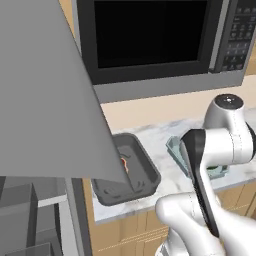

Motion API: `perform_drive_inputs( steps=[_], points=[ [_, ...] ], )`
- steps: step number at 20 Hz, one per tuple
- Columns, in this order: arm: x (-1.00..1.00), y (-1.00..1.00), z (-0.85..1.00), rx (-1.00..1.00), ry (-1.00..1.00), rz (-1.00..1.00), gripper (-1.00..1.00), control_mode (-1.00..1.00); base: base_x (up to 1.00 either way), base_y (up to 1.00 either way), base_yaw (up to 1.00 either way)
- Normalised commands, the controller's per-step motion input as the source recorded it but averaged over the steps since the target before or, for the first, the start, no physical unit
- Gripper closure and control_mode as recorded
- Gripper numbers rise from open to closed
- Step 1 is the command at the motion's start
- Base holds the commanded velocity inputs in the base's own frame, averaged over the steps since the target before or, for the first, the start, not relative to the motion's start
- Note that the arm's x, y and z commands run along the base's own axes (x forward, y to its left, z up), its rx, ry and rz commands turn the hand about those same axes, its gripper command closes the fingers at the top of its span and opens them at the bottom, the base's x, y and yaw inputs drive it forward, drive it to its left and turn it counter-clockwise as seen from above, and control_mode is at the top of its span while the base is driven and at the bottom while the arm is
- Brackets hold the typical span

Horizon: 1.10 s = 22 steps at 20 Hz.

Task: Place one lime and one steak in each tupperware on the nearby counter, to pack two identical lunches.

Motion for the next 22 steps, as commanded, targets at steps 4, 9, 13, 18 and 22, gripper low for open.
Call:
perform_drive_inputs(
  steps=[4, 9, 13, 18, 22],
  points=[
    [0.67, 0.95, -0.29, -0.02, -0.29, 0.44, 1.0, -1.0, 0.0, 0.0, 0.0],
    [1.0, 0.97, -0.28, 0.02, -0.08, 0.25, 1.0, -1.0, 0.0, 0.0, 0.0],
    [1.0, 1.0, -0.13, 0.02, 0.04, 0.15, 1.0, -1.0, 0.0, 0.0, 0.0],
    [1.0, 0.86, -0.16, 0.0, 0.28, 0.09, 1.0, -1.0, 0.0, 0.0, 0.0],
    [0.43, 0.42, -0.06, 0.0, 0.23, 0.0, 1.0, -1.0, 0.0, 0.0, 0.0]
  ],
)
